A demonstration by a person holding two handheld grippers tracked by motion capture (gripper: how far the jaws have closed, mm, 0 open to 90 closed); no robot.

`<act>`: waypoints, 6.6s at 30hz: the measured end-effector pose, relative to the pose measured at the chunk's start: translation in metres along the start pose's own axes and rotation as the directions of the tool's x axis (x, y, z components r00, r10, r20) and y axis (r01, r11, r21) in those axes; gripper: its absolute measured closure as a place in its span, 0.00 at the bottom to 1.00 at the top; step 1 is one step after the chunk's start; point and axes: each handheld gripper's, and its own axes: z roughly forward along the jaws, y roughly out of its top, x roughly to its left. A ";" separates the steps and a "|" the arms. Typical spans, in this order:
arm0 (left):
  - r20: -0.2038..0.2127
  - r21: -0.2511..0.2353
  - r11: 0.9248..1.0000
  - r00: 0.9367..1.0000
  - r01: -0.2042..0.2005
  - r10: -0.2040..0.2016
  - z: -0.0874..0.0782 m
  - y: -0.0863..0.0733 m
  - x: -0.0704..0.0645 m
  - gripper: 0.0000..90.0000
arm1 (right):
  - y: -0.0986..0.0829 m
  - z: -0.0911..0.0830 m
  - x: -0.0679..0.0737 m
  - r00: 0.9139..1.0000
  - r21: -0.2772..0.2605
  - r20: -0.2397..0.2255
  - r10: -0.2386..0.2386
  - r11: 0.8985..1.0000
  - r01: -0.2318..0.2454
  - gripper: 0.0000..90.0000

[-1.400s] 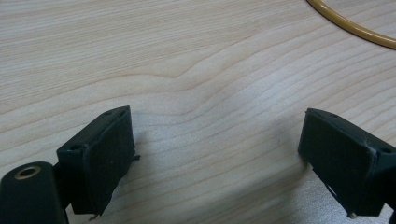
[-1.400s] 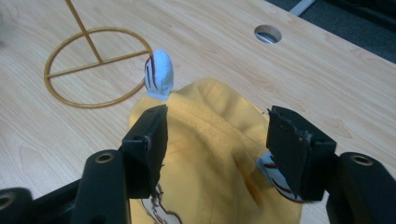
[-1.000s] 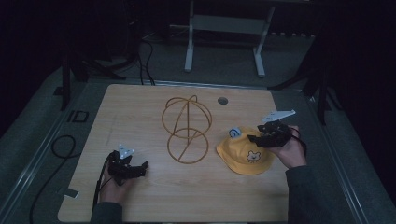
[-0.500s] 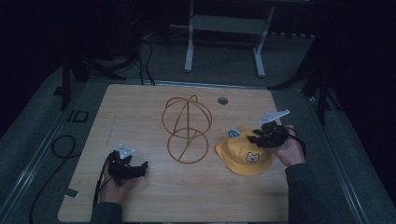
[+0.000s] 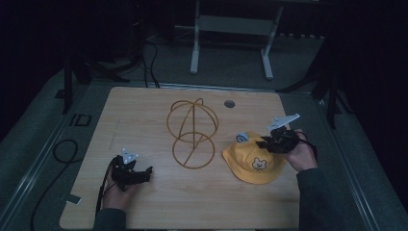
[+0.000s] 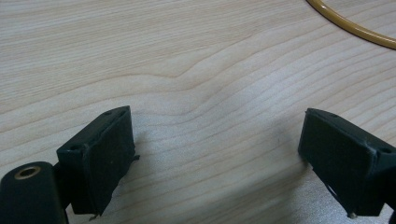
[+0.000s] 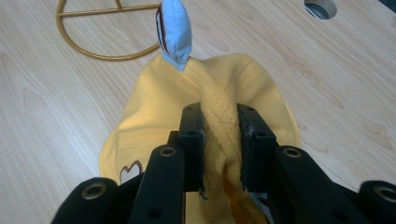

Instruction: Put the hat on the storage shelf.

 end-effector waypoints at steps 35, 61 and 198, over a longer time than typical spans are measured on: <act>0.000 -0.002 1.000 1.000 0.002 -0.002 0.000 0.000 0.000 0.12 | 0.036 -0.027 -0.001 0.995 0.023 -0.019 -0.095 0.995 0.095 0.83; 0.000 -0.001 1.000 1.000 0.002 -0.002 0.000 0.000 0.000 0.12 | 0.063 -0.043 0.000 0.984 0.076 -0.043 -0.175 0.981 0.178 0.83; -0.001 0.000 1.000 1.000 -0.003 0.003 0.000 0.000 0.000 0.12 | 0.163 -0.126 -0.022 0.980 -0.059 -0.058 -0.193 0.980 0.189 0.84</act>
